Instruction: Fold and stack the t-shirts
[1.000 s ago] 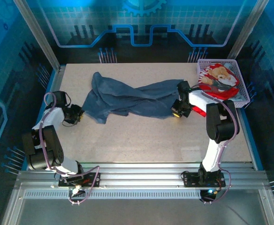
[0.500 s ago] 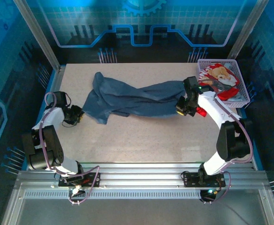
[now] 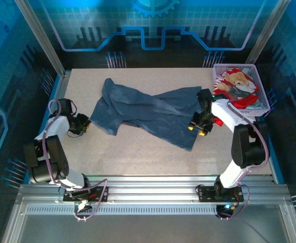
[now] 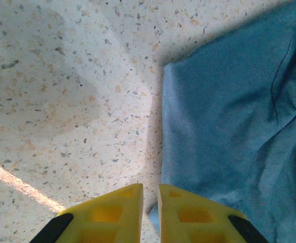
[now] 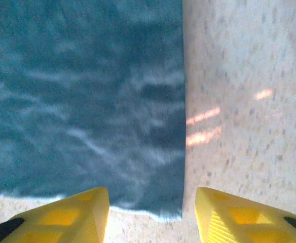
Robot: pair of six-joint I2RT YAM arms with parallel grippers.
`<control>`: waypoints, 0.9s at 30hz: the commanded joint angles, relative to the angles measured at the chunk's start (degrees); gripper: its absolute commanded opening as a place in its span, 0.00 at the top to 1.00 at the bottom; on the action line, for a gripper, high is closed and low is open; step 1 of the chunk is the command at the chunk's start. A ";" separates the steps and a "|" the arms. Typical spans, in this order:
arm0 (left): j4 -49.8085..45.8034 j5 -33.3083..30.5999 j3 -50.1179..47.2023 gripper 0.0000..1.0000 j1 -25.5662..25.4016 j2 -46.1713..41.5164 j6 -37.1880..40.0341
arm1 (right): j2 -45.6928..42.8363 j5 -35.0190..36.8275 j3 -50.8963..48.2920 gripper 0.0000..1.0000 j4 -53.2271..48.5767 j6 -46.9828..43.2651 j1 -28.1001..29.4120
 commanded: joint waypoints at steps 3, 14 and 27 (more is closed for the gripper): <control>-2.87 0.18 1.92 0.83 -0.07 -0.80 1.14 | 4.44 3.51 4.49 0.59 2.07 -2.70 0.30; -6.80 -0.97 3.23 0.69 -0.03 -1.02 2.80 | 18.83 2.32 9.45 0.72 4.31 -2.30 0.33; -4.80 1.59 11.44 0.59 -0.18 13.57 7.54 | 28.10 3.21 31.17 0.58 -2.60 -4.50 -1.72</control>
